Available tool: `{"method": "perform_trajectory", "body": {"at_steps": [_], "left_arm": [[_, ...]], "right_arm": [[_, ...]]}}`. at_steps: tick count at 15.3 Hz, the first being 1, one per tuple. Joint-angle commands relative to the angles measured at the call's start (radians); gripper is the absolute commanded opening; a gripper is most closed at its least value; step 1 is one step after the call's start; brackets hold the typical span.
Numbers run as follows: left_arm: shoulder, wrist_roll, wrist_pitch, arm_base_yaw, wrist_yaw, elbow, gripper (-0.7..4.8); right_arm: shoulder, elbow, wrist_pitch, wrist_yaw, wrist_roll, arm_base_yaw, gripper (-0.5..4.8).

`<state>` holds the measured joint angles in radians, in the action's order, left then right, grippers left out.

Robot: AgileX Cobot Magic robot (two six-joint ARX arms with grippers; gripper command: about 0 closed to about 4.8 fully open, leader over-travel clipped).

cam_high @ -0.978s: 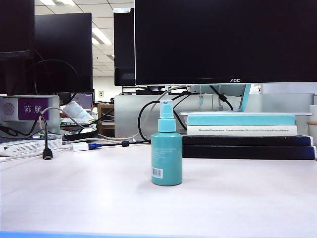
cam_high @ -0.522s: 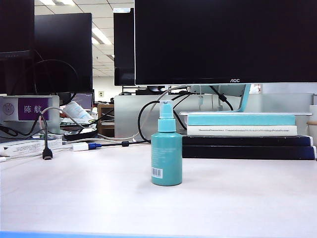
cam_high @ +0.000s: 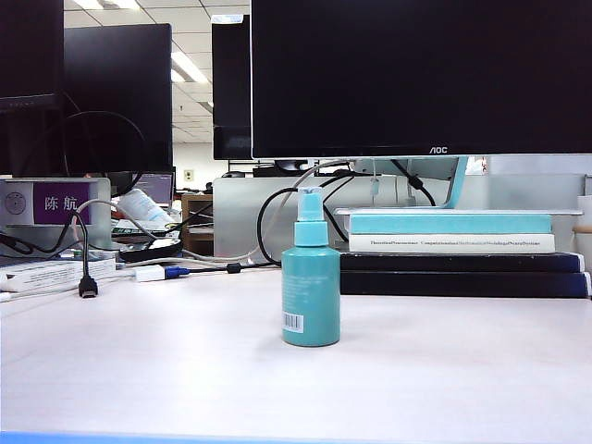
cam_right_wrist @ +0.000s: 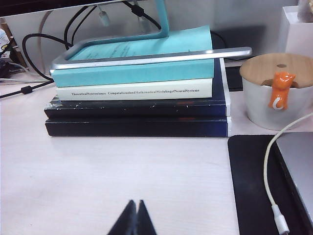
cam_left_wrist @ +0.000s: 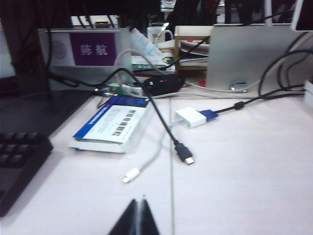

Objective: Pick up the sprayer with the left hand, pick up its lid with the right hand then put the lid on the sprayer.

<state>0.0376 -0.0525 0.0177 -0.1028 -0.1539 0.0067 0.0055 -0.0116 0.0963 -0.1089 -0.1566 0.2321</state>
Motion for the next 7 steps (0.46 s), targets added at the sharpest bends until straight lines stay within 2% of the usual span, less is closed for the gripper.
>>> {"method": "perform_trajectory", "body": {"at_steps": [1,7], "left_arm": [[0.000,0.024,-0.031,0.000,-0.038,0.001,-0.06],[0.000,0.034,-0.043,0.000,-0.026,0.001,-0.06]], "right_arm": [[0.000,0.005,-0.014,-0.001,-0.002,0.000,0.10],[0.000,0.005,-0.014,-0.002,-0.001,0.000,0.13]]}}
